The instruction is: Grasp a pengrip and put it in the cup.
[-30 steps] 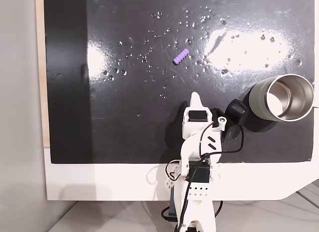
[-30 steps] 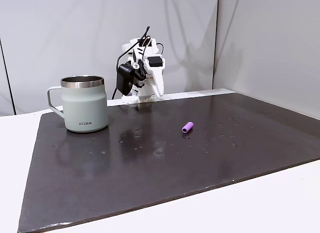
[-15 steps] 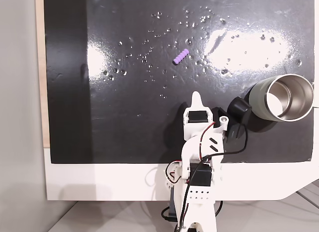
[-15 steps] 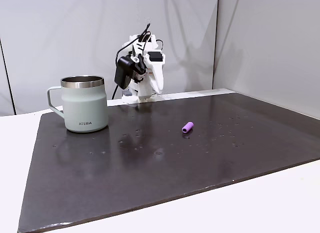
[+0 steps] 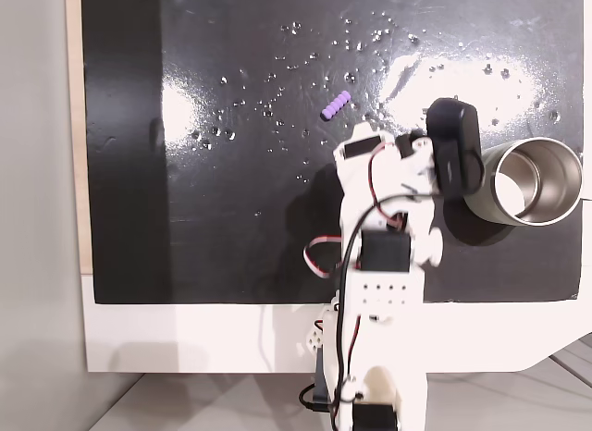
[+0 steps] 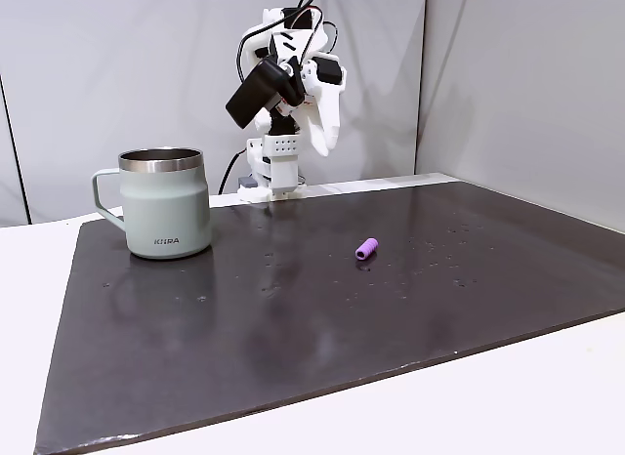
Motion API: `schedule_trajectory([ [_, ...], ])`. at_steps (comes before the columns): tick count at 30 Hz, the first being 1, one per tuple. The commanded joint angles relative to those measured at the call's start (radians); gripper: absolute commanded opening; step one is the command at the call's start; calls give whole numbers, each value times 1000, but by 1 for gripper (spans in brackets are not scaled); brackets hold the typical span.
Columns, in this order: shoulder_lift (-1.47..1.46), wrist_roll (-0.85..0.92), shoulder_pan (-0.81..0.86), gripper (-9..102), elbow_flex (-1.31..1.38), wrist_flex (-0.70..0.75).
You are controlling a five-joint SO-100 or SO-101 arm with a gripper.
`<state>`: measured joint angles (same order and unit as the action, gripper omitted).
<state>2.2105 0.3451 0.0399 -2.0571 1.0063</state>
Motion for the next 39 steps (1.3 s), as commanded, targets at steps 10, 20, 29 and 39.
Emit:
schedule_trajectory([
  [10,-468,74,-23,19,448,158],
  [20,-776,75,-44,19,649,202],
  [29,-950,64,-83,18,750,190],
  [39,-1080,64,-106,14,802,172],
])
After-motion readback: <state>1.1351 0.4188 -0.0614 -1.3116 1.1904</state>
